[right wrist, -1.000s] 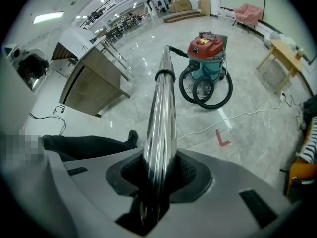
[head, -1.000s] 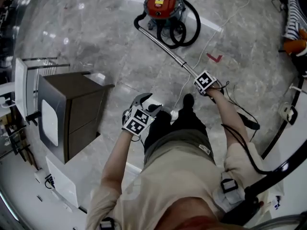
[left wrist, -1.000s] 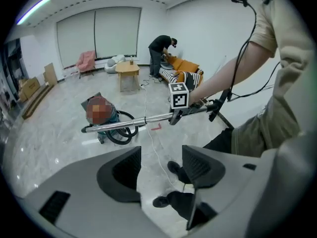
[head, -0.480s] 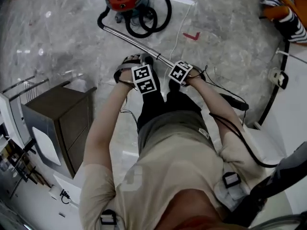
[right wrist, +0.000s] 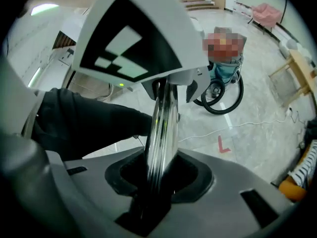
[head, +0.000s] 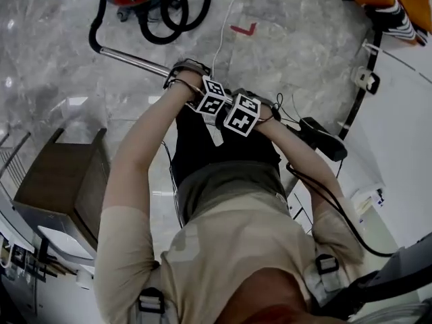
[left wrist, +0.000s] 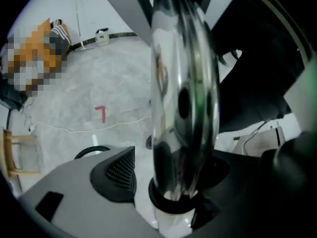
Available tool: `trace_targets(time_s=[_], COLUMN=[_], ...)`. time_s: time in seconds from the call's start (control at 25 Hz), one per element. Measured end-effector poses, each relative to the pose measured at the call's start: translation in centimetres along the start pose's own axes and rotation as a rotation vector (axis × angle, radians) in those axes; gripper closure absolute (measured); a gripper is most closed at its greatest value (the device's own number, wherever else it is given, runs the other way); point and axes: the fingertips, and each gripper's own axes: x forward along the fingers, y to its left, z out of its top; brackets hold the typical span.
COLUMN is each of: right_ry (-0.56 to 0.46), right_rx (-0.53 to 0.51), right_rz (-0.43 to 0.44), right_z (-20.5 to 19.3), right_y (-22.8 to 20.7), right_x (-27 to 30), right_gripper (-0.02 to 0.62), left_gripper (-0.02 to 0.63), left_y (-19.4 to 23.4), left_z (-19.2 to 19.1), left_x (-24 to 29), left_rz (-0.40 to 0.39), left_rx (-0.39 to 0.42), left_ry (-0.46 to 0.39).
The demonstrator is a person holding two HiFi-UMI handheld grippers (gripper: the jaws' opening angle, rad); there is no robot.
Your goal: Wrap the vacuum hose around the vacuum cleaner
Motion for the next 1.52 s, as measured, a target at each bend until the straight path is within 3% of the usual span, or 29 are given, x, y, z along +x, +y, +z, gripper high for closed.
trace_targets(time_s=[0.12, 0.24, 0.28, 0.4, 0.48, 0.6, 0.72, 0.88, 1.04, 1.16, 1.36, 1.52], right_ry=[0.054, 0.088, 0.094, 0.110, 0.110, 0.104, 0.116, 0.135, 0.133, 0.129, 0.177, 0.220], right_rx=[-0.043, -0.065, -0.069, -0.075, -0.080, -0.102, -0.044, 0.003, -0.024, -0.061, -0.091, -0.125], right_rz=[-0.051, -0.084, -0.096, -0.122, -0.132, -0.169, -0.184, -0.118, -0.047, -0.066, -0.123, -0.190], right_z=[-0.8, -2.4, -3.0, -5.7, -7.1, -8.4, -9.7, -12.0, -13.2, -13.2, -13.1, -13.0], right_y=[-1.7, -3.0, -3.6, -5.6, -6.7, -8.7, -11.5, -15.3, -17.8, -19.6, -24.2, -27.7], right_x=[1.5, 2.6, 3.0, 4.4, 5.8, 8.3, 11.6, 16.4, 20.5, 22.7, 26.1, 29.1], right_gripper=[0.483, 0.483, 0.483, 0.483, 0.483, 0.483, 0.482, 0.472, 0.473, 0.472, 0.472, 0.472], left_gripper=[0.264, 0.264, 0.267, 0.379, 0.402, 0.439, 0.459, 0.469, 0.469, 0.469, 0.469, 0.468], left_y=[-0.9, -1.0, -0.4, 2.4, 3.8, 5.6, 7.0, 9.0, 11.2, 12.7, 16.7, 20.4], left_z=[0.4, 2.0, 2.5, 4.4, 5.5, 6.1, 6.2, 6.9, 7.5, 7.3, 6.4, 5.7], left_x=[3.1, 5.5, 6.1, 7.9, 9.5, 12.0, 14.2, 16.0, 18.6, 20.9, 24.8, 27.7], left_rz=[-0.131, -0.195, -0.195, -0.138, -0.091, -0.041, -0.117, -0.245, -0.272, -0.221, -0.068, 0.127], left_rx=[-0.089, -0.103, -0.095, -0.019, 0.002, -0.018, -0.109, -0.175, -0.234, -0.266, -0.321, -0.389], left_ry=[-0.042, -0.091, -0.089, -0.059, -0.057, -0.041, -0.045, -0.056, -0.082, -0.093, -0.104, -0.142])
